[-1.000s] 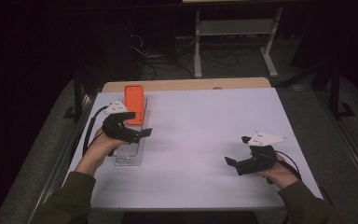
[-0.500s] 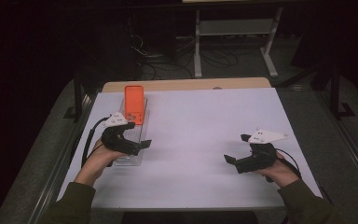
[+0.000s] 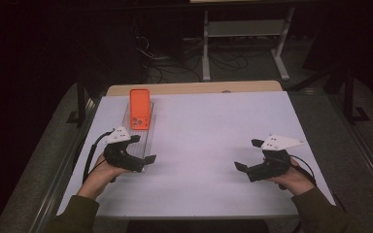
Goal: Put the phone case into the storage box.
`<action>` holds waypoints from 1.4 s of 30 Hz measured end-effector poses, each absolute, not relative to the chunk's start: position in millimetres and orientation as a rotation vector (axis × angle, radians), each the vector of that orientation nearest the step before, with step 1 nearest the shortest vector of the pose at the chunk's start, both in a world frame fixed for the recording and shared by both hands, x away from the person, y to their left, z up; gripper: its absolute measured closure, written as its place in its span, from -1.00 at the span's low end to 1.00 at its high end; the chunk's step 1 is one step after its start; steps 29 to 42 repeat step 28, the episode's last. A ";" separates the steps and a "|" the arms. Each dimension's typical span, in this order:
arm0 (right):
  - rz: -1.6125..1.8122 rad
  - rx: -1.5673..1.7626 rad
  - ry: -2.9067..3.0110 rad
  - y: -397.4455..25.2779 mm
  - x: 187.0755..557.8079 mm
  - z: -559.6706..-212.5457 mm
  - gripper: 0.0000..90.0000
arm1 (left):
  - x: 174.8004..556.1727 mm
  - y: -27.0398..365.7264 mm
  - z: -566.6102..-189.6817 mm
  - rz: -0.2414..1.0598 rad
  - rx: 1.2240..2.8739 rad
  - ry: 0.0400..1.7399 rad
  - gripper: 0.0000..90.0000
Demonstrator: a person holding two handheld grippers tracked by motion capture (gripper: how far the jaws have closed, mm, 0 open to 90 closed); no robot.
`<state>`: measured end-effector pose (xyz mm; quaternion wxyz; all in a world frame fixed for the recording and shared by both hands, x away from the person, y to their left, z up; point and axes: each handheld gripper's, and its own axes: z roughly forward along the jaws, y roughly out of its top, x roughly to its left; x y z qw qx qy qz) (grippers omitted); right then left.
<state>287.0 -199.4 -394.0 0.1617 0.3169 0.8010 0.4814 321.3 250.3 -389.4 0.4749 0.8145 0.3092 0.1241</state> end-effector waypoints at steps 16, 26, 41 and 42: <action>1.392 0.894 2.265 -202.2 288.6 -387.1 -0.99 | 312.5 256.8 -400.8 0.274 2.023 0.699 -1.00; 1.391 0.894 2.263 -202.2 288.1 -386.4 -0.99 | 312.4 257.7 -400.1 0.273 2.013 0.700 -1.00; 1.391 0.885 2.261 -202.3 288.5 -386.5 -0.99 | 312.4 258.0 -399.7 0.275 2.012 0.698 -1.00; 1.391 0.885 2.261 -202.3 288.5 -386.5 -0.99 | 312.4 258.0 -399.7 0.275 2.012 0.698 -1.00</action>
